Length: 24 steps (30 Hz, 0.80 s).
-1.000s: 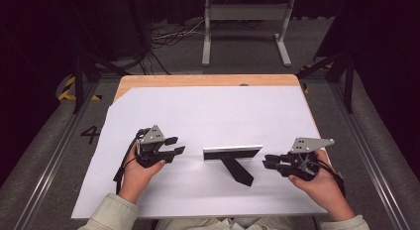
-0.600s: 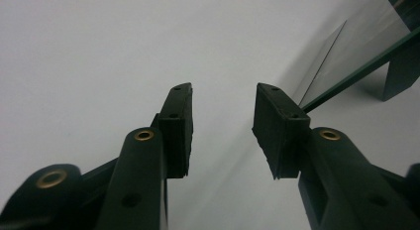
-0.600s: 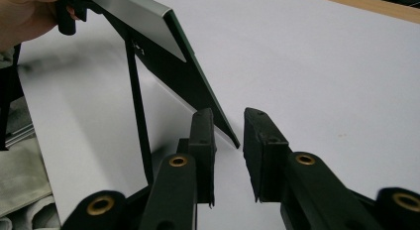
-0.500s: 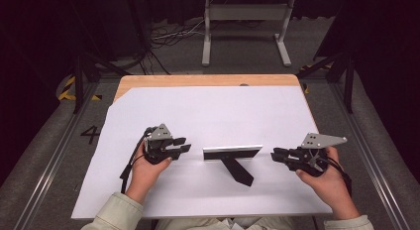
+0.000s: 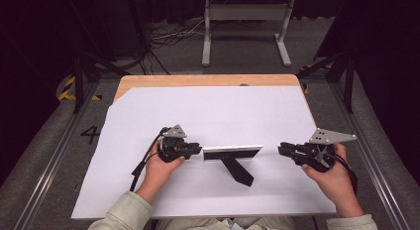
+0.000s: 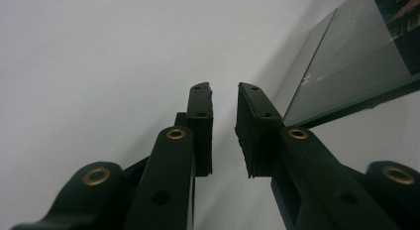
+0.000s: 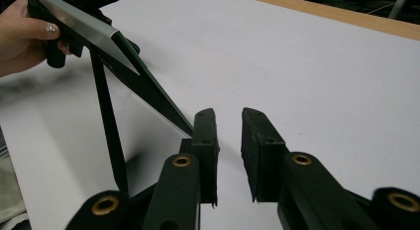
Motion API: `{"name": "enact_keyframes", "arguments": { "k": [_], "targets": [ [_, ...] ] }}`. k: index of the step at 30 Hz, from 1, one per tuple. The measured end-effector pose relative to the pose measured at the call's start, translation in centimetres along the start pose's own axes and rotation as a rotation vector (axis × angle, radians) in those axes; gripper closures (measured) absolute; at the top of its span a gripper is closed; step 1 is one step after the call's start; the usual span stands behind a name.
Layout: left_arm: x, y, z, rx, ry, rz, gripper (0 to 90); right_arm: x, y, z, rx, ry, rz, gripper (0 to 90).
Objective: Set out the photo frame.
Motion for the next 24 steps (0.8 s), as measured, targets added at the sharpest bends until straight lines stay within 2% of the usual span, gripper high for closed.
{"name": "enact_keyframes", "arguments": {
  "k": [10,11,15,20,24],
  "targets": [
    [-0.6,0.0,-2.2,0.053,0.016,-0.046,74.2,0.0,-0.1,0.2,-0.007,-0.009,-0.011,76.0],
    [-0.6,0.1,-2.2,0.056,0.019,-0.057,74.8,0.0,-0.1,0.2,-0.007,-0.01,-0.012,76.0],
    [-0.5,0.3,-2.4,0.063,0.034,-0.056,77.0,0.0,0.0,0.2,-0.006,-0.025,-0.022,76.0],
    [-0.7,0.4,-2.7,0.08,0.051,-0.08,86.5,0.2,-0.1,0.2,-0.011,-0.036,-0.028,76.2],
    [-0.8,0.5,-2.6,0.087,0.071,-0.066,88.3,0.2,-0.2,0.4,-0.019,-0.041,-0.035,76.3]
  ]
}}
Point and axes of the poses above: each handheld gripper's, and its own axes: z roughly backward along the jaws, y roughly out of its underside, x roughly to its left, the point moved 6 cm from there along -z, roughly forward along the jaws, and after that the axes turned 4 degrees about y, right-handed, at the moved point
